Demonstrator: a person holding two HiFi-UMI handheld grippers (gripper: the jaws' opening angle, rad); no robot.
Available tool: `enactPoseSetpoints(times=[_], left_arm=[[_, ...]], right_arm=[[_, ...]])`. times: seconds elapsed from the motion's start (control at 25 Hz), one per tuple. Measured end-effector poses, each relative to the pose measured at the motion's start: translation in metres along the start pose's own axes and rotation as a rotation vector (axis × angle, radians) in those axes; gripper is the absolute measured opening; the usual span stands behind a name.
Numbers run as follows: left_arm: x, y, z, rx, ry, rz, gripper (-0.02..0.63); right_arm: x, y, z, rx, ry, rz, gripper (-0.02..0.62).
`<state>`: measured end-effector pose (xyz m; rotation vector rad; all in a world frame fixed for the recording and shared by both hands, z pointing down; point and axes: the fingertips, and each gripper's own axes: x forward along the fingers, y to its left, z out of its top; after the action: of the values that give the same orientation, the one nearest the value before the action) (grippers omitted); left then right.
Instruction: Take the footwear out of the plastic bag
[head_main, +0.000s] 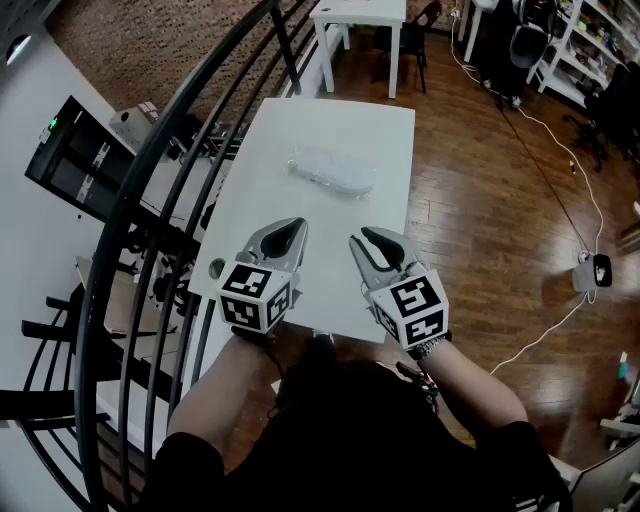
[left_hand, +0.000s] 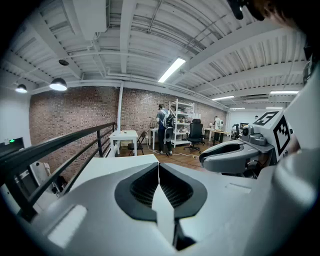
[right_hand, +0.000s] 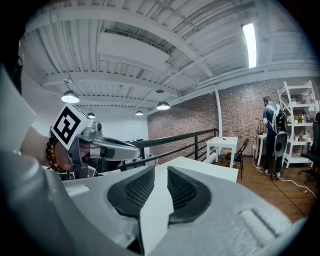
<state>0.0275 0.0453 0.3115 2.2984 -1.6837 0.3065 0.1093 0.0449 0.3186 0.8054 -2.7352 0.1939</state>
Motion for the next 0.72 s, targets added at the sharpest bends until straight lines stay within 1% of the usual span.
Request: enactPoseSetpoints(times=[0.16, 0.24, 0.36, 0.56, 0.64, 0.72], left_arm=[[0.035, 0.080, 0.006, 0.000, 0.025, 0.004, 0.005], [0.056, 0.114, 0.004, -0.002, 0.044, -0.001, 0.008], [0.088, 0.158, -0.005, -0.028, 0.080, -0.016, 0.025], [0.136, 0.211, -0.027, -0.080, 0.142, -0.045, 0.058], [0.151, 0.224, -0.036, -0.103, 0.168, -0.055, 0.075], [0.163, 0.235, -0.045, -0.127, 0.193, -0.068, 0.078]], right_arm=[[0.081, -0.017, 0.011, 0.012, 0.045, -0.018, 0.074], [0.118, -0.028, 0.011, 0.019, 0.075, -0.033, 0.080], [0.166, -0.045, 0.004, 0.031, 0.138, -0.068, 0.094], [0.231, -0.068, -0.021, 0.061, 0.258, -0.104, 0.123], [0.252, -0.077, -0.034, 0.075, 0.304, -0.114, 0.129], [0.269, -0.086, -0.044, 0.088, 0.345, -0.123, 0.132]])
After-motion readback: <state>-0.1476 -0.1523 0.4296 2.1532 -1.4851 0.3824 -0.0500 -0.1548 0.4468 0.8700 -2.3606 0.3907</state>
